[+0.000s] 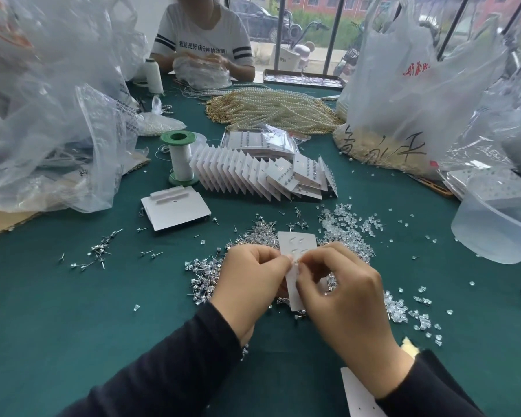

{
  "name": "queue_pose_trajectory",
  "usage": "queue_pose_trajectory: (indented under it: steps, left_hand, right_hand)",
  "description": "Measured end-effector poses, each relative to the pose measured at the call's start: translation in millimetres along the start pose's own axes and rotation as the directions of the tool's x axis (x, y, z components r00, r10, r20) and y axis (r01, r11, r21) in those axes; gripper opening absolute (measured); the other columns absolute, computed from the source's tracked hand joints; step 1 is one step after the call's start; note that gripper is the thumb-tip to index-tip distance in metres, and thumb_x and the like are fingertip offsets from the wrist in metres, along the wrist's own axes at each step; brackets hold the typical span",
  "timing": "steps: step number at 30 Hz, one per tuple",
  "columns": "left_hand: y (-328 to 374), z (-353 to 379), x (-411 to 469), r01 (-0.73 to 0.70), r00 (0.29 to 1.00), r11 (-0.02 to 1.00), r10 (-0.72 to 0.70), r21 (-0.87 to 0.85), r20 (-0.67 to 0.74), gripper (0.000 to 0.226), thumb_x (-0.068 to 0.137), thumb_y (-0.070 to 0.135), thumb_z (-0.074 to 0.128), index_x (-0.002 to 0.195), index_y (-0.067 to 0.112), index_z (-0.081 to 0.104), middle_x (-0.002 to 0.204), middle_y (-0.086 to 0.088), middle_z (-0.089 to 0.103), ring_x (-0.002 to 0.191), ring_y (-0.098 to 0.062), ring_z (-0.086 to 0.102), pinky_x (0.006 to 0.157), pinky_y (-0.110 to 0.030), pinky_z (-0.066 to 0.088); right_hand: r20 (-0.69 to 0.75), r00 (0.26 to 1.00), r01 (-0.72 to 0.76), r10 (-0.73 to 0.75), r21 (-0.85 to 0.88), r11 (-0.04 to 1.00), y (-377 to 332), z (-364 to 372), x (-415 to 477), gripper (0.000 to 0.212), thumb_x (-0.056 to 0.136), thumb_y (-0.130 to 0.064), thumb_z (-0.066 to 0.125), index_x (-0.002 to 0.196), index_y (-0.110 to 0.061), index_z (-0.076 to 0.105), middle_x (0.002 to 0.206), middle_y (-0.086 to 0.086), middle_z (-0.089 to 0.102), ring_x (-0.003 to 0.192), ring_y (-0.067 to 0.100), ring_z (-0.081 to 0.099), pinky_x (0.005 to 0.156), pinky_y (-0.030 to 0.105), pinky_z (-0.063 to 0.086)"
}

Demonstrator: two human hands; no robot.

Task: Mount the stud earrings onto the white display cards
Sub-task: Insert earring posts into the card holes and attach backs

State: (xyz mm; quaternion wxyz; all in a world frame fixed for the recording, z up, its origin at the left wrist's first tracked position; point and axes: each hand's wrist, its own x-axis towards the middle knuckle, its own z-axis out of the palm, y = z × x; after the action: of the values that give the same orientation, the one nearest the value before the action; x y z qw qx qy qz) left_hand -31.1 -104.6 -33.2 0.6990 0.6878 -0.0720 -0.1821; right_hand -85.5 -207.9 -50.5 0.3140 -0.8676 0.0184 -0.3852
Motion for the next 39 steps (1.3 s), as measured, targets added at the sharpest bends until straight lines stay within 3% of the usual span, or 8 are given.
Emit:
queue_pose_trajectory:
  steps: [8,15,17,21,25,29,35,39]
  left_hand:
    - [-3,-2,0,-0.081,0.995,0.988,0.087,0.128,-0.046,0.029,0.08,0.0,0.058,0.052,-0.001,0.056,0.057,-0.015,0.05,0.058,-0.023,0.048,0.063,-0.047,0.048]
    - [18,-19,3,0.016,0.962,1.0,-0.021,0.021,0.271,0.03,0.084,0.028,0.059,0.073,0.002,0.07,0.065,-0.008,0.068,0.052,-0.012,0.057,0.047,-0.02,0.048]
    - [22,-36,12,-0.088,0.985,0.971,0.051,0.221,0.168,0.021,0.082,0.028,0.062,0.083,0.01,0.072,0.073,0.0,0.071,0.058,-0.008,0.06,0.053,-0.018,0.05]
    - [19,-68,34,-0.06,0.924,0.591,0.337,0.804,-0.179,0.02,0.08,0.015,0.065,0.1,0.013,0.071,0.096,-0.003,0.071,0.085,-0.014,0.063,0.083,-0.019,0.042]
    - [9,-72,43,0.034,0.976,0.516,0.169,0.856,-0.141,0.014,0.077,0.014,0.069,0.091,0.014,0.073,0.094,-0.005,0.071,0.089,-0.018,0.063,0.082,-0.022,0.045]
    - [8,-71,44,-0.03,0.95,0.444,0.293,0.895,-0.113,0.008,0.077,0.01,0.067,0.079,0.013,0.074,0.085,-0.005,0.072,0.082,-0.02,0.062,0.079,-0.026,0.048]
    - [26,-40,13,-0.544,0.835,0.769,0.533,0.335,0.134,0.01,0.071,0.017,0.075,0.075,0.023,0.069,0.07,0.007,0.069,0.066,-0.003,0.063,0.062,-0.012,0.05]
    - [16,-15,0,-0.7,0.714,0.671,0.652,0.246,0.254,0.011,0.071,0.008,0.069,0.079,0.016,0.07,0.083,0.002,0.066,0.074,-0.015,0.065,0.068,-0.029,0.055]
  right_hand:
    - [0.031,0.999,0.03,-0.03,-0.018,0.999,-3,2,-2,0.005,0.073,-0.006,0.063,0.069,-0.006,0.064,0.069,0.002,0.06,0.054,0.013,0.054,0.054,0.022,0.044]
    - [-0.035,0.999,0.022,-0.021,0.037,0.999,2,-6,3,0.004,0.076,-0.002,0.061,0.075,-0.006,0.062,0.07,0.002,0.057,0.063,0.006,0.05,0.061,0.011,0.042]
    - [-0.061,0.998,-0.006,0.013,0.109,0.994,3,-11,6,0.005,0.077,-0.003,0.06,0.077,-0.008,0.062,0.072,0.002,0.058,0.065,0.005,0.052,0.063,0.013,0.044]
    - [-0.029,0.979,-0.182,0.2,0.3,0.936,3,-19,9,0.016,0.082,-0.006,0.062,0.075,-0.019,0.061,0.07,-0.005,0.06,0.064,0.007,0.055,0.06,0.016,0.044]
    - [0.114,0.901,-0.408,0.418,0.547,0.731,2,-23,12,0.018,0.084,-0.004,0.061,0.075,-0.018,0.064,0.065,-0.008,0.062,0.06,0.006,0.053,0.055,0.013,0.045]
    - [0.359,0.775,-0.587,0.521,0.714,0.382,1,-26,15,0.011,0.075,-0.015,0.064,0.066,-0.02,0.069,0.07,0.002,0.064,0.068,0.016,0.058,0.061,0.024,0.053]
    - [0.649,0.59,-0.733,0.48,0.68,-0.02,-1,-27,19,0.013,0.066,-0.012,0.062,0.077,-0.008,0.067,0.08,0.015,0.069,0.07,0.029,0.064,0.059,0.037,0.055]
    - [0.712,0.574,-0.742,0.404,0.661,-0.113,-6,-23,17,0.022,0.067,-0.007,0.062,0.088,0.0,0.062,0.078,0.017,0.067,0.062,0.024,0.064,0.054,0.031,0.055]
